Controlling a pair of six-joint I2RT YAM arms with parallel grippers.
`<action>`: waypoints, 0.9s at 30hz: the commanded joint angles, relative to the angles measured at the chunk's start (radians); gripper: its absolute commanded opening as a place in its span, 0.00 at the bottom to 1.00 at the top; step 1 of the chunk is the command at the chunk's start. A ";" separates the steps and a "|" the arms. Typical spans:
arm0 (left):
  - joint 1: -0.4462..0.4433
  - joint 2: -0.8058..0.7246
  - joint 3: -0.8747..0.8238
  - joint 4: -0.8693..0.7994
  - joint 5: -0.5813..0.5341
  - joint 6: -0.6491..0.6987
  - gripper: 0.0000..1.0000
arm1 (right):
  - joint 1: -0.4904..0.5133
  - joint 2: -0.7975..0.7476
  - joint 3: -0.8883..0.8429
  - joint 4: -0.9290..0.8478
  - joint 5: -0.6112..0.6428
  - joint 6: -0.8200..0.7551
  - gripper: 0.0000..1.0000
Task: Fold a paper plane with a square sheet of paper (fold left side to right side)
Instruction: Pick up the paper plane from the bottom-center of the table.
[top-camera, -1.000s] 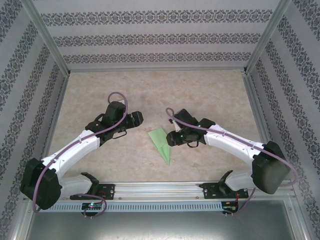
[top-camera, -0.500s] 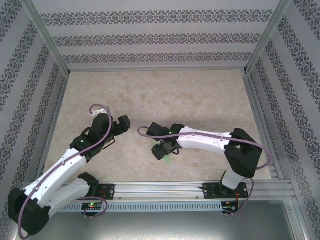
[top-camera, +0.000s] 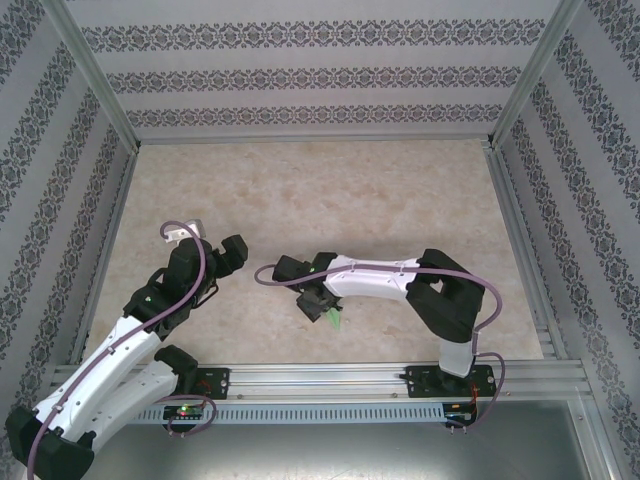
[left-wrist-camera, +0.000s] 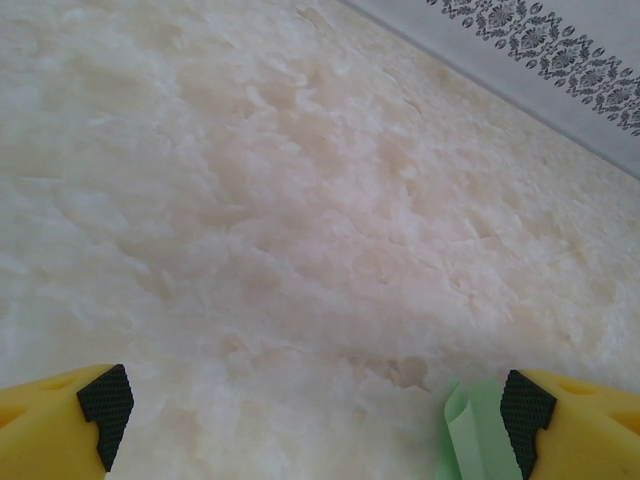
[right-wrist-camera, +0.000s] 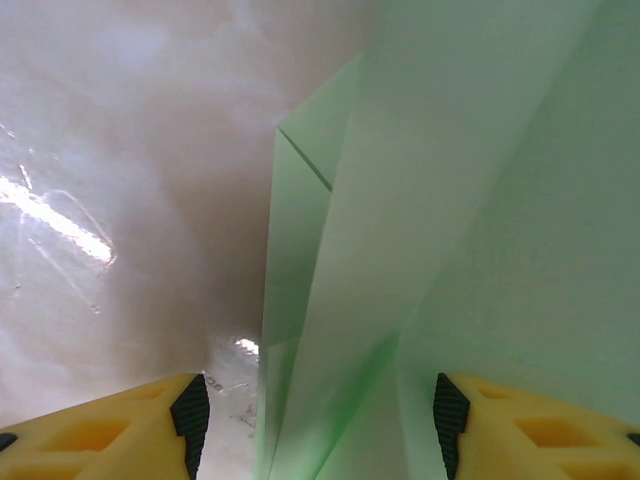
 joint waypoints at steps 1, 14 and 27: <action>0.015 -0.002 -0.008 -0.032 -0.014 -0.011 0.97 | 0.013 0.022 0.030 -0.055 0.073 -0.002 0.61; 0.020 0.023 -0.010 -0.011 0.008 -0.012 0.98 | -0.007 -0.055 -0.016 -0.046 0.088 0.018 0.36; 0.020 0.047 0.009 -0.003 0.027 -0.001 0.98 | -0.124 -0.161 -0.104 0.064 -0.075 0.058 0.04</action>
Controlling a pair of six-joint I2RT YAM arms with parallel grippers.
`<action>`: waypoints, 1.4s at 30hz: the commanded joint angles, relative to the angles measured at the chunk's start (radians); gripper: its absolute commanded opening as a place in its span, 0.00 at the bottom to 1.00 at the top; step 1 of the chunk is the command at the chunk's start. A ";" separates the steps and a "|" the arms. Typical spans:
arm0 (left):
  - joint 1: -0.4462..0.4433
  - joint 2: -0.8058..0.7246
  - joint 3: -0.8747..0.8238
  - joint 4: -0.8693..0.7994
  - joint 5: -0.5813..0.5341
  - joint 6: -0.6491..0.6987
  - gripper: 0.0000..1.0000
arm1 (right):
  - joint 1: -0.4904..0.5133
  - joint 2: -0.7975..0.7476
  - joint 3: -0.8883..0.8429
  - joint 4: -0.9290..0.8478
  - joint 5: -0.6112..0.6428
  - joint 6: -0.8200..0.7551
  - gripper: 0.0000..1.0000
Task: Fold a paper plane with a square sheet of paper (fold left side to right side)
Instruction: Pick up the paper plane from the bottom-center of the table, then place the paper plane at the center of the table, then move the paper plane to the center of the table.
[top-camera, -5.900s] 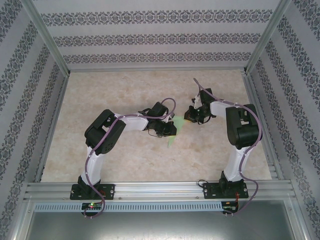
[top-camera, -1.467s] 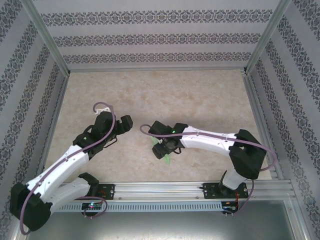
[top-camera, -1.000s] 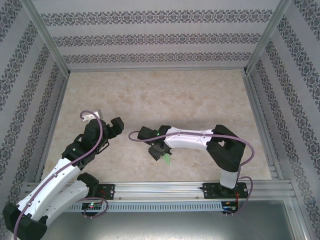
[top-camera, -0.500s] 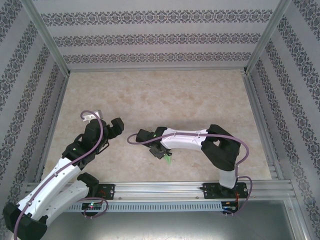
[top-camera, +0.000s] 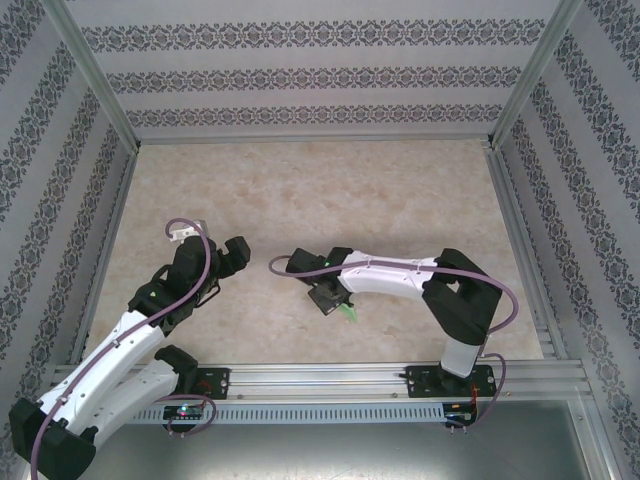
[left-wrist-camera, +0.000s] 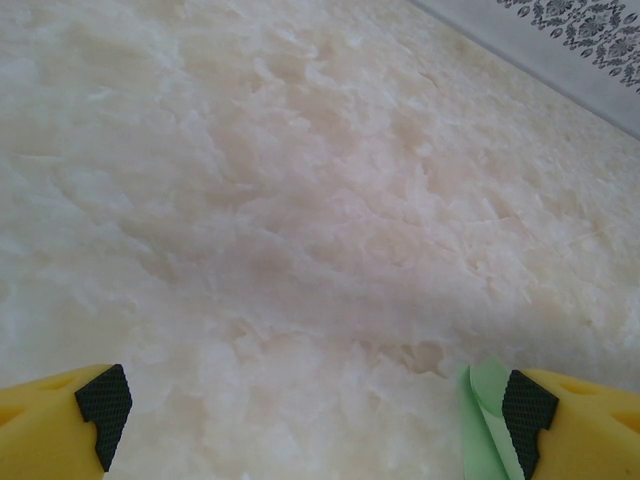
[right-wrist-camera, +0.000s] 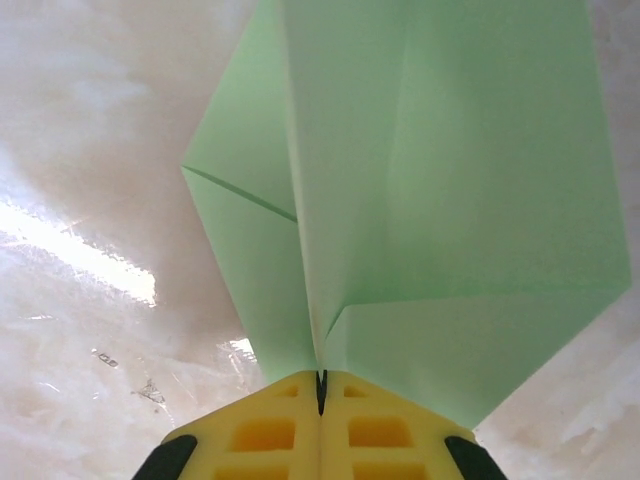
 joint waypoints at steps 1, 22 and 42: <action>0.013 0.003 0.008 0.005 0.009 0.000 0.98 | -0.063 -0.070 -0.018 0.057 -0.087 0.026 0.03; 0.014 0.108 0.015 0.086 0.128 0.004 0.98 | -0.510 0.211 0.307 0.088 -0.248 -0.011 0.04; 0.013 0.178 0.044 0.108 0.167 0.011 0.98 | -0.505 0.269 0.317 0.091 -0.261 0.000 0.29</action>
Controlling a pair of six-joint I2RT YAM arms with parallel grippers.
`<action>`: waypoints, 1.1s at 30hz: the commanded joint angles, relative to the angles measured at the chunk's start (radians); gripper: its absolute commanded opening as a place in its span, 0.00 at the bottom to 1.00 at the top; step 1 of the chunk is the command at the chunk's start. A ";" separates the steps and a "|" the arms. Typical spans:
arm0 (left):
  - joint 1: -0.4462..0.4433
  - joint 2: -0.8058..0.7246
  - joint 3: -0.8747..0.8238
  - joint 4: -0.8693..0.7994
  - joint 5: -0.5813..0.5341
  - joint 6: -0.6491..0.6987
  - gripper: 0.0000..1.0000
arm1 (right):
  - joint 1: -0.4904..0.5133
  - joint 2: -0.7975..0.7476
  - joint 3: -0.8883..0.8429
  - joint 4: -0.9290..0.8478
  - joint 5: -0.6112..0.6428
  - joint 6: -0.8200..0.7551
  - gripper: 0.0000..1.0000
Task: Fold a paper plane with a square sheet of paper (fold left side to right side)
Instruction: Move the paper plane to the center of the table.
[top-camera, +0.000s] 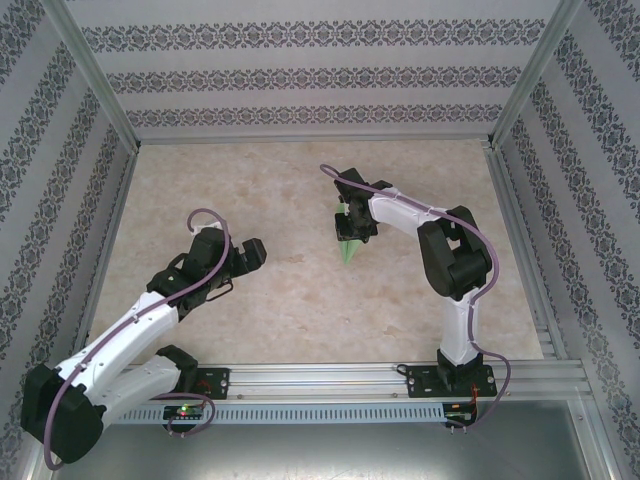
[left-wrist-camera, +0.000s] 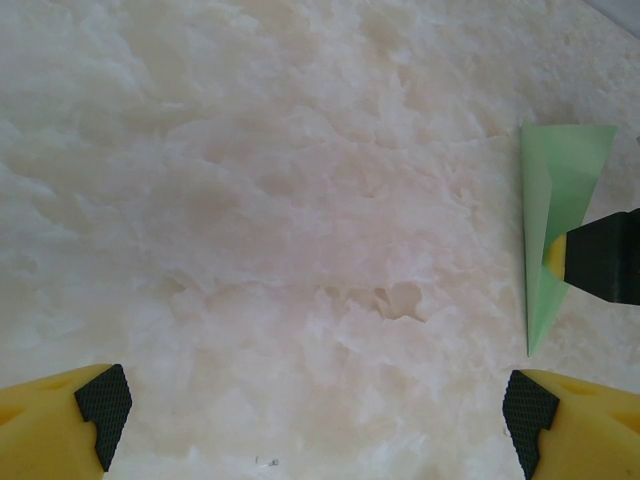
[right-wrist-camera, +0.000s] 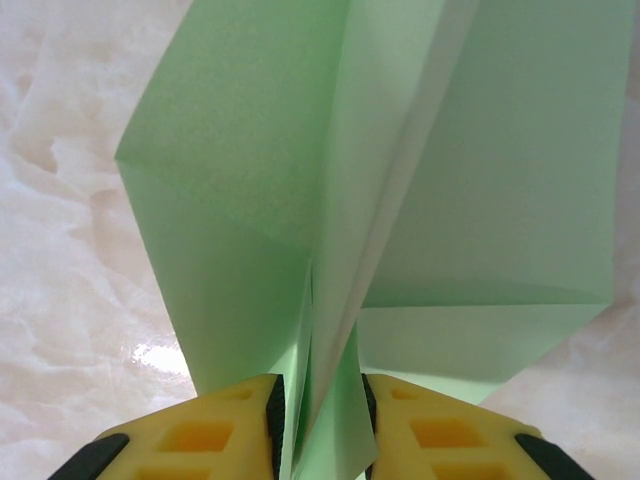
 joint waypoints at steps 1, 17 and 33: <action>0.014 0.005 0.032 0.032 0.007 0.010 0.98 | 0.005 0.024 0.013 -0.016 0.001 0.015 0.29; 0.015 0.013 0.064 0.013 0.047 0.046 0.99 | 0.043 0.107 0.203 -0.122 0.092 0.003 0.11; 0.014 0.018 0.061 0.009 0.059 0.048 0.99 | 0.073 0.188 0.283 -0.137 0.094 0.038 0.25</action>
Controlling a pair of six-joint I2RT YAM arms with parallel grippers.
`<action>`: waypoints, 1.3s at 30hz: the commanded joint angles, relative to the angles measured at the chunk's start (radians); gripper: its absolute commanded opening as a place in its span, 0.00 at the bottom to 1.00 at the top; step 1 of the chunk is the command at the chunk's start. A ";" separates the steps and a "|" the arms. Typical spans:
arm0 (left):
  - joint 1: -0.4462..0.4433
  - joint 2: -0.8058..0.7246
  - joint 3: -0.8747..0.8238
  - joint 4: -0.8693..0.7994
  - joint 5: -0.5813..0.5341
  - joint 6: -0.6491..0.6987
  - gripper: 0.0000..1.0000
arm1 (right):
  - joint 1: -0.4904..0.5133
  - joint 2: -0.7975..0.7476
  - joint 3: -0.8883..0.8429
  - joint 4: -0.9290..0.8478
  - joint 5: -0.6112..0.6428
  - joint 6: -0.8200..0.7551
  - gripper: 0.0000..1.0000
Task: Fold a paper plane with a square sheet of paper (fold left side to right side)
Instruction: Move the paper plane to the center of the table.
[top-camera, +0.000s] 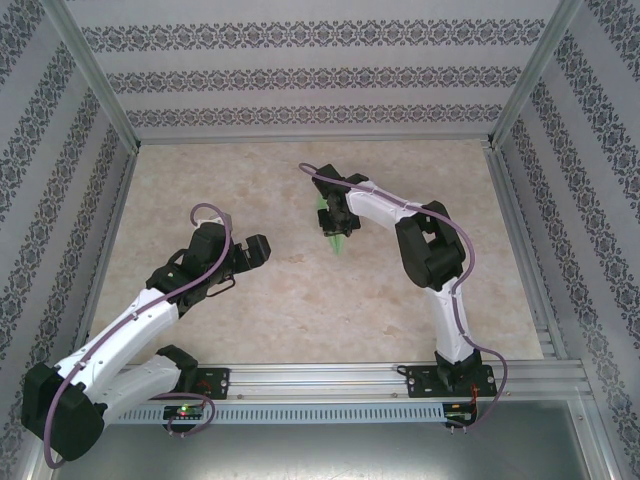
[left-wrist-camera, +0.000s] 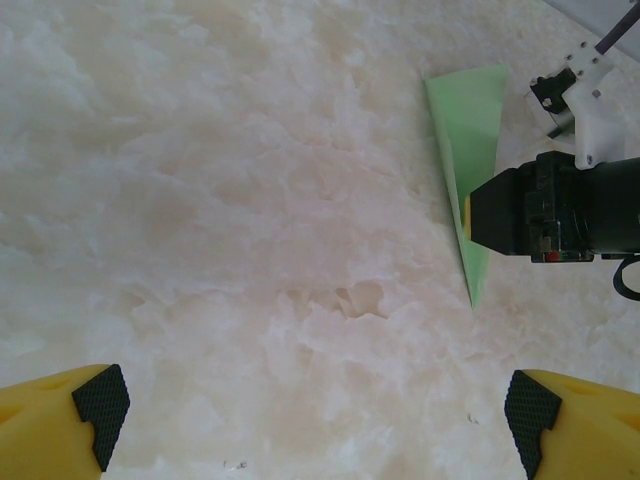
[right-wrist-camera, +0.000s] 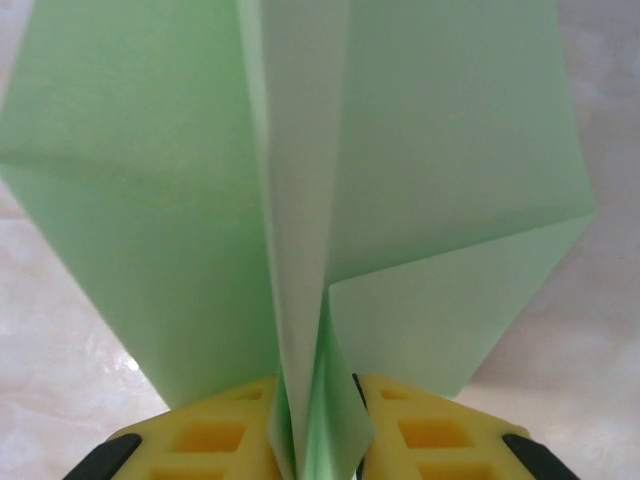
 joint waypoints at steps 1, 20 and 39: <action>0.014 0.003 0.020 0.005 0.007 0.014 0.99 | 0.006 0.010 0.032 -0.025 0.025 0.011 0.25; 0.113 0.107 0.104 0.063 0.158 0.047 1.00 | 0.020 -0.247 -0.092 -0.049 0.057 -0.006 0.46; 0.280 -0.115 -0.110 0.332 -0.227 0.296 1.00 | -0.454 -1.143 -0.962 0.595 0.129 -0.145 0.98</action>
